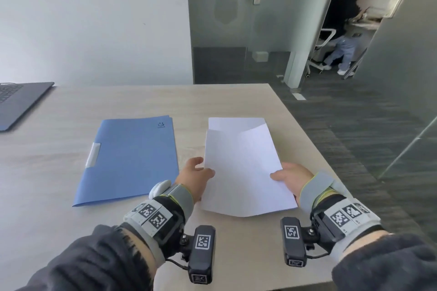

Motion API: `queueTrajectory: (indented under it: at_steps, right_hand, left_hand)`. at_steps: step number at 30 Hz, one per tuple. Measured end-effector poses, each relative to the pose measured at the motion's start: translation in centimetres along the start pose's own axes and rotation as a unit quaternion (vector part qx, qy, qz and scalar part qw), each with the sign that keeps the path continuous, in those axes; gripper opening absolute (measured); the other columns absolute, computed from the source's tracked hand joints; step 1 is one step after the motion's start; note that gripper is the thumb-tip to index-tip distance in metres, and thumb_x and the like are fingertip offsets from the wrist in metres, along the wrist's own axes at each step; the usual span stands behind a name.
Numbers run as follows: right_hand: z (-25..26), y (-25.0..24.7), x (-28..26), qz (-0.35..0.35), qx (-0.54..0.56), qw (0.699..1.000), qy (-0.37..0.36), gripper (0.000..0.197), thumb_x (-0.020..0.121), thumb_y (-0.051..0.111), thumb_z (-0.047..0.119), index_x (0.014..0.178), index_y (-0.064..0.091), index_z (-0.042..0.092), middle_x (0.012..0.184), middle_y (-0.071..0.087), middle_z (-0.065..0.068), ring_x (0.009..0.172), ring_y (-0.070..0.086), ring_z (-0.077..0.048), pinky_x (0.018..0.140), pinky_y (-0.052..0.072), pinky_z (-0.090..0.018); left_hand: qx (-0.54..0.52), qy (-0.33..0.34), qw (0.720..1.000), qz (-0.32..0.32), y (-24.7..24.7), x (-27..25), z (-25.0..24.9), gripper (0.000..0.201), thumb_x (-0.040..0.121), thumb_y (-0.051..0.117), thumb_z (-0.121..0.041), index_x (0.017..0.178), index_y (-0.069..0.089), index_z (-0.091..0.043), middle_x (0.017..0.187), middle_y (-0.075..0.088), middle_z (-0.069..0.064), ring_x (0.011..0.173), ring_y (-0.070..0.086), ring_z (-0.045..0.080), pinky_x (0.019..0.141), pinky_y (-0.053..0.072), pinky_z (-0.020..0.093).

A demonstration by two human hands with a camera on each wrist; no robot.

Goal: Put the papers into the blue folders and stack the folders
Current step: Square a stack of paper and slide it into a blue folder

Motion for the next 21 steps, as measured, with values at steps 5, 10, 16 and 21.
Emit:
queueTrajectory:
  at_steps: [5, 10, 16, 21]
  right_hand:
    - [-0.2, 0.5, -2.5, 0.018, 0.055, 0.994, -0.089, 0.024, 0.089, 0.055, -0.004, 0.108, 0.066, 0.006, 0.105, 0.073, -0.02, 0.09, 0.069, -0.035, 0.084, 0.055, -0.048]
    - [0.6, 0.6, -3.6, 0.033, 0.155, 0.973, -0.166, 0.03, 0.089, 0.052, -0.008, 0.104, 0.068, 0.012, 0.101, 0.075, -0.013, 0.089, 0.07, -0.031, 0.076, 0.055, -0.041]
    - [3.2, 1.2, -4.0, 0.058, 0.22, 0.951, -0.209, 0.028, 0.088, 0.053, -0.01, 0.091, 0.071, 0.012, 0.088, 0.076, -0.009, 0.079, 0.072, -0.026, 0.075, 0.055, -0.04]
    - [1.8, 2.2, -4.0, 0.06, 0.206, 0.955, -0.207, 0.025, 0.084, 0.058, -0.011, 0.082, 0.075, 0.007, 0.087, 0.077, -0.012, 0.082, 0.071, -0.029, 0.079, 0.054, -0.039]
  left_hand:
    - [-0.018, -0.007, 1.0, -0.006, -1.1, -0.8, 0.6, 0.075, 0.073, 0.065, -0.039, 0.145, 0.044, -0.03, 0.135, 0.059, 0.005, 0.119, 0.061, 0.034, 0.103, 0.05, 0.049]
    - [-0.075, 0.072, 0.995, 0.006, -2.3, -2.4, -1.5, 0.035, 0.071, 0.058, -0.028, 0.103, 0.074, -0.033, 0.103, 0.077, 0.008, 0.087, 0.071, 0.027, 0.083, 0.059, 0.042]
    - [-0.123, 0.184, 0.975, 0.004, -3.8, -3.9, -3.7, 0.028, 0.077, 0.059, -0.026, 0.098, 0.076, -0.03, 0.103, 0.077, 0.004, 0.09, 0.068, 0.023, 0.093, 0.053, 0.048]
    - [-0.135, 0.166, 0.976, 0.03, -4.1, -3.7, -1.9, 0.028, 0.075, 0.061, -0.016, 0.091, 0.08, -0.029, 0.101, 0.079, 0.005, 0.094, 0.073, 0.025, 0.097, 0.054, 0.048]
Point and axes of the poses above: each hand's wrist, its own x-axis towards the middle knuckle, its own y-axis out of the palm, z = x × y, the point moved 3 cm from there along x, towards the middle knuckle
